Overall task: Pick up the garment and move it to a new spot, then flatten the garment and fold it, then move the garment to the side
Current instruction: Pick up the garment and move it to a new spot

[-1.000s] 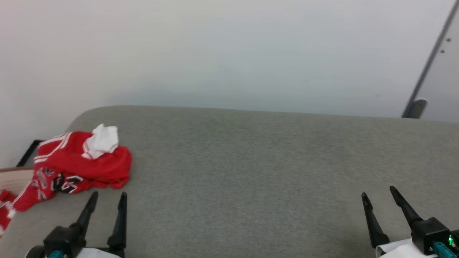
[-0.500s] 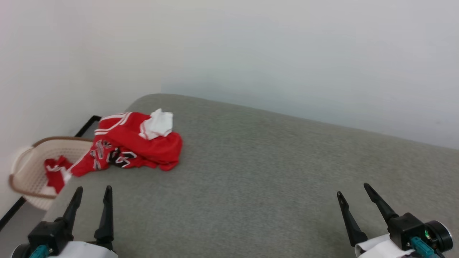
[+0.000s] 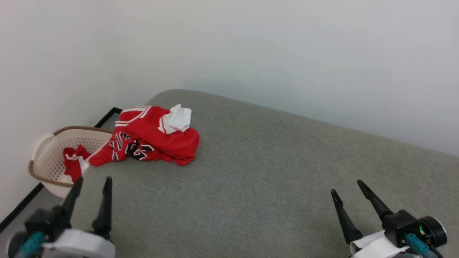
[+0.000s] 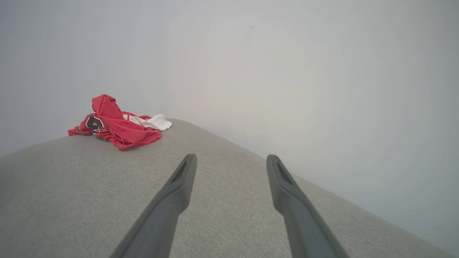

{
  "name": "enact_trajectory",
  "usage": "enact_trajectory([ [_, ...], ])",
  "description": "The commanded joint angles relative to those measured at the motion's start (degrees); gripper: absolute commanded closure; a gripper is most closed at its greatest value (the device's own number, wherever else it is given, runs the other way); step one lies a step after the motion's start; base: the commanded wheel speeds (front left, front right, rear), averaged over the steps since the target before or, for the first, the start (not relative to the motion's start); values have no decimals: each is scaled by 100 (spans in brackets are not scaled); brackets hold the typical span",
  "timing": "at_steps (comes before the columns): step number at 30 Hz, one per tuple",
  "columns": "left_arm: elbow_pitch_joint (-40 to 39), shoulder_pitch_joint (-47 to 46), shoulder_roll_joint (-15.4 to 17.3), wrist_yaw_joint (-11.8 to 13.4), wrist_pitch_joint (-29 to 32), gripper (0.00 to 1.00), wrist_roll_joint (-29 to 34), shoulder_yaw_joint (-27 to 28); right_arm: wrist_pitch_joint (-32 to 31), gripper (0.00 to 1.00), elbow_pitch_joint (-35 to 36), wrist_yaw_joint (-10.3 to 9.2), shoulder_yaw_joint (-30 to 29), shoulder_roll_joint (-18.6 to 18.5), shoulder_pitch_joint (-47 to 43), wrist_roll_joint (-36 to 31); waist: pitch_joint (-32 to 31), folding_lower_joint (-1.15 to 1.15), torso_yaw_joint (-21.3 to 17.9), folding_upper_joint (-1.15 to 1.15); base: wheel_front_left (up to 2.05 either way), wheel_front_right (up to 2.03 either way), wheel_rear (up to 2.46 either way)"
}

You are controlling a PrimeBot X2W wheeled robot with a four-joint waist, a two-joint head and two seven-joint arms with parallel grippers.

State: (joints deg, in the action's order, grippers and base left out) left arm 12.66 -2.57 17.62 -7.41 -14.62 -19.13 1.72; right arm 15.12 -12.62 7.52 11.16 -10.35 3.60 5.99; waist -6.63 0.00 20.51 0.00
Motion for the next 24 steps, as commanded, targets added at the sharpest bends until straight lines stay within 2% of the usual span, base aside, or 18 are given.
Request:
enact_trajectory([
  [1,24,-130,87,-10,31,0,-68,-29,6,0,-3,-6,11,-37,75,21,97,0,-111,0,0,0,0],
  [12,538,-1372,920,-10,1029,0,-1264,-421,-28,0,57,-7,110,-333,277,38,702,0,-761,0,0,0,0],
  [22,1441,-2842,1652,-10,1659,0,-2002,-651,-212,0,496,-7,206,-696,820,32,1937,0,-1388,0,0,0,0],
  [24,1692,-3112,1717,-10,1762,0,-2107,-721,-248,0,601,-7,222,-763,921,37,2168,0,-1472,0,0,0,0],
])
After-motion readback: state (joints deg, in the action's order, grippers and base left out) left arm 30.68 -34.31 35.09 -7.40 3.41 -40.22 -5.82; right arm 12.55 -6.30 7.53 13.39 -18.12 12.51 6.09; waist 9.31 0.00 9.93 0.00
